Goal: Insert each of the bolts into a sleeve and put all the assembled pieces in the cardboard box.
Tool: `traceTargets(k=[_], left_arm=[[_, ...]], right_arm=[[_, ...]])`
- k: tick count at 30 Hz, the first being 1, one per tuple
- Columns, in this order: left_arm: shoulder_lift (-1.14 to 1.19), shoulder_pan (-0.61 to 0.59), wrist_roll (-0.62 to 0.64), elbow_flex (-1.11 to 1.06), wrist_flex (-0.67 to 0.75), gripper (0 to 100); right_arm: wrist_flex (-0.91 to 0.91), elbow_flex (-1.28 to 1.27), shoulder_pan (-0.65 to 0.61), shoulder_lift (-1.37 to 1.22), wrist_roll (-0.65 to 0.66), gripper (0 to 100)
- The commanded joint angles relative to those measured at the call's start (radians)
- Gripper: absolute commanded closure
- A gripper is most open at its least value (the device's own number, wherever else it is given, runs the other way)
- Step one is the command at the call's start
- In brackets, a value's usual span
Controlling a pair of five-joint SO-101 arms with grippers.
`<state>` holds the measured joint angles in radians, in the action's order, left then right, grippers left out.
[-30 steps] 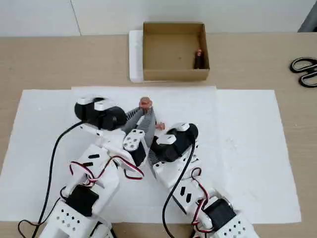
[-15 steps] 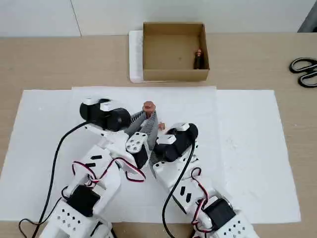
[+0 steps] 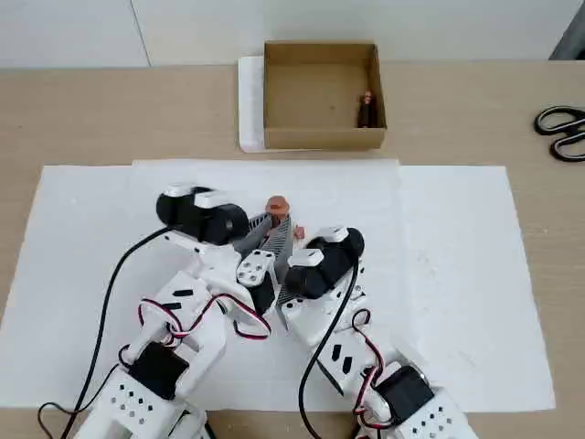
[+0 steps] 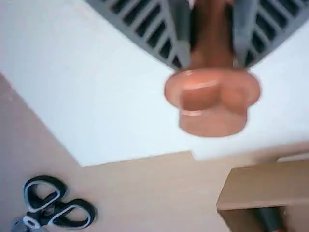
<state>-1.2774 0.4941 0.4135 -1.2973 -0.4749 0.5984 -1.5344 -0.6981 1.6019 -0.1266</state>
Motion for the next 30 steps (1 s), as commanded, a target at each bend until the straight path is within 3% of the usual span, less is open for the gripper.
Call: traceTargets(k=[1,12,20,30], left_arm=[[-0.021,0.000,-0.002,0.002,0.005,99],[-0.023,0.000,-0.003,0.002,-0.008,99],[-0.023,0.000,-0.003,0.053,-0.126,99],[-0.015,0.000,-0.003,0.022,-0.126,99]], right_arm=[[-0.005,0.017,0.001,0.004,-0.011,99.5],[-0.005,0.017,0.039,0.004,-0.011,99.5],[-0.005,0.017,0.039,0.005,-0.011,99.5],[-0.005,0.017,0.039,0.005,-0.011,99.5]])
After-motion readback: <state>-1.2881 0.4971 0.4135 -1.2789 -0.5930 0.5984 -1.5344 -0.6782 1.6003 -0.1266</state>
